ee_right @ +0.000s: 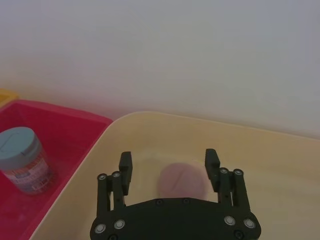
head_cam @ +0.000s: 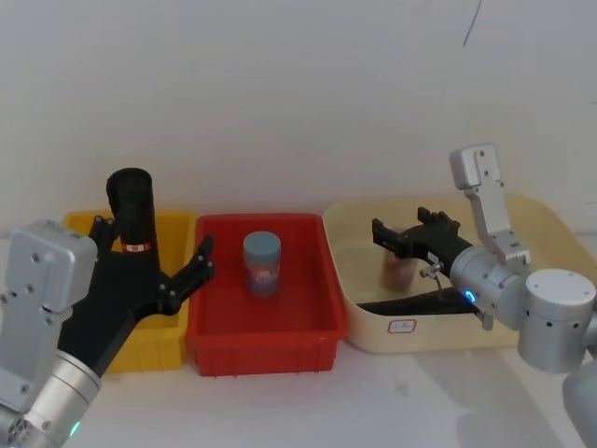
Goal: Pick up the garbage bag with the one hand and transfer it to the other hand.
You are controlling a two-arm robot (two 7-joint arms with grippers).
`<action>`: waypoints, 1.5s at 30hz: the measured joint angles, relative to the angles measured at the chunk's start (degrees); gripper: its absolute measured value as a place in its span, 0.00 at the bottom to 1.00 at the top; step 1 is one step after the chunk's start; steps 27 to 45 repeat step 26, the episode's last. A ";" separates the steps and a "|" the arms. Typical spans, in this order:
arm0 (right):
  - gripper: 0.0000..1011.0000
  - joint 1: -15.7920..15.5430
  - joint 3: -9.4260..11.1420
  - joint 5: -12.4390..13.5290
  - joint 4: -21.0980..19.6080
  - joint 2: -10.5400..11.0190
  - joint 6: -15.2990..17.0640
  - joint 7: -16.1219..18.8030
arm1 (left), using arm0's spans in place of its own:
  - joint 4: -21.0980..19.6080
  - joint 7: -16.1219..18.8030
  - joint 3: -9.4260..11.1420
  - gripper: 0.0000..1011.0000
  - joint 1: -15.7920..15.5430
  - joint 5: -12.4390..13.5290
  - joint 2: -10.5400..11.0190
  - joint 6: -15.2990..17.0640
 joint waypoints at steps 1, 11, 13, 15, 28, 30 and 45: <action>0.87 -0.10 0.03 -0.11 -0.03 -0.04 -0.04 -0.06 | 0.00 0.00 0.00 0.99 0.00 0.00 0.00 0.00; 0.99 -1.71 1.19 0.19 -4.19 -0.12 -0.18 -0.01 | 0.00 0.00 0.00 0.99 0.00 0.00 0.00 0.00; 0.99 -2.47 1.50 0.54 -6.12 -0.03 -0.11 0.33 | 0.00 0.00 0.00 0.99 0.00 0.00 0.00 0.00; 0.99 -3.00 1.66 0.81 -7.13 0.06 -0.03 0.58 | 0.00 0.00 0.00 0.99 0.00 0.00 0.00 0.00; 0.99 -7.12 2.11 2.63 -16.34 0.61 0.88 1.91 | 0.00 0.00 0.00 0.99 0.00 0.00 0.00 0.00; 0.99 -7.12 2.11 2.63 -16.34 0.61 0.88 1.91 | 0.00 0.00 0.00 0.99 0.00 0.00 0.00 0.00; 0.99 -7.12 2.11 2.63 -16.34 0.61 0.88 1.91 | 0.00 0.00 0.00 0.99 0.00 0.00 0.00 0.00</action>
